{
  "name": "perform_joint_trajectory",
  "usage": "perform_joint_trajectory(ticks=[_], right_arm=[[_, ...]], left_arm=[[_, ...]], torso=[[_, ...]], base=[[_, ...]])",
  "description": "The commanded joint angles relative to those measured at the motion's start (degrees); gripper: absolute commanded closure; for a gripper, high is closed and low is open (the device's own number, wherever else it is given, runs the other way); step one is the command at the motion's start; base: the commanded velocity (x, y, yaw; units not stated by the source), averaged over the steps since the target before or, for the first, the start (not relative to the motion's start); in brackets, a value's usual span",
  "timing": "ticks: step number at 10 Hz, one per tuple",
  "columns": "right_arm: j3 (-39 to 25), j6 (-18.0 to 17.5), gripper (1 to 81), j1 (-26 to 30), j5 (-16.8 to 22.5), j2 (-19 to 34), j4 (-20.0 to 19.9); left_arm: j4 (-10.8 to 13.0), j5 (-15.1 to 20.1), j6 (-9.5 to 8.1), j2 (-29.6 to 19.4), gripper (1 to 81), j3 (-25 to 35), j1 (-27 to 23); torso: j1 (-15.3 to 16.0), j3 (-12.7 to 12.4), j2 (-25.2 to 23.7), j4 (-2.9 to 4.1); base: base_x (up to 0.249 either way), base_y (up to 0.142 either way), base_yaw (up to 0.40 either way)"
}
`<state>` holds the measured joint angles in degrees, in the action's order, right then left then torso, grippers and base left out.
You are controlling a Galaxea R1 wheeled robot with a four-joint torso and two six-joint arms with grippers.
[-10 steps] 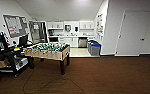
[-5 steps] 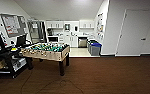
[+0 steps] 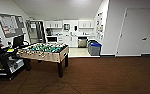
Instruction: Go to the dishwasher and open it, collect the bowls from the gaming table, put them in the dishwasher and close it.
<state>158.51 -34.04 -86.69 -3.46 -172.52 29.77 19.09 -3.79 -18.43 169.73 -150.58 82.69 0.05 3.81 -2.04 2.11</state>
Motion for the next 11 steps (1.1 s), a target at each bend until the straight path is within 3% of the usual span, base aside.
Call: perform_joint_trajectory(ticks=[1,7,11], right_arm=[[-0.6,0.5,81.1,2.0,2.4,-0.4,1.2],[-0.6,0.4,81.1,1.9,2.4,-0.4,1.2],[-0.6,0.4,81.1,1.9,2.4,-0.4,1.2]], left_arm=[[0.2,2.2,-0.02,0.0,81.1,0.5,-3.4],[0.2,2.2,-0.02,0.0,81.1,0.5,-3.2],[0.2,2.2,0.06,0.0,81.1,0.6,-3.2]], torso=[[0.0,0.0,0.0,0.00],[0.0,0.0,0.0,0.00],[0.0,0.0,0.0,0.00]], base=[[0.147,-0.086,0.000],[0.145,-0.081,0.000],[0.132,0.000,0.000]])
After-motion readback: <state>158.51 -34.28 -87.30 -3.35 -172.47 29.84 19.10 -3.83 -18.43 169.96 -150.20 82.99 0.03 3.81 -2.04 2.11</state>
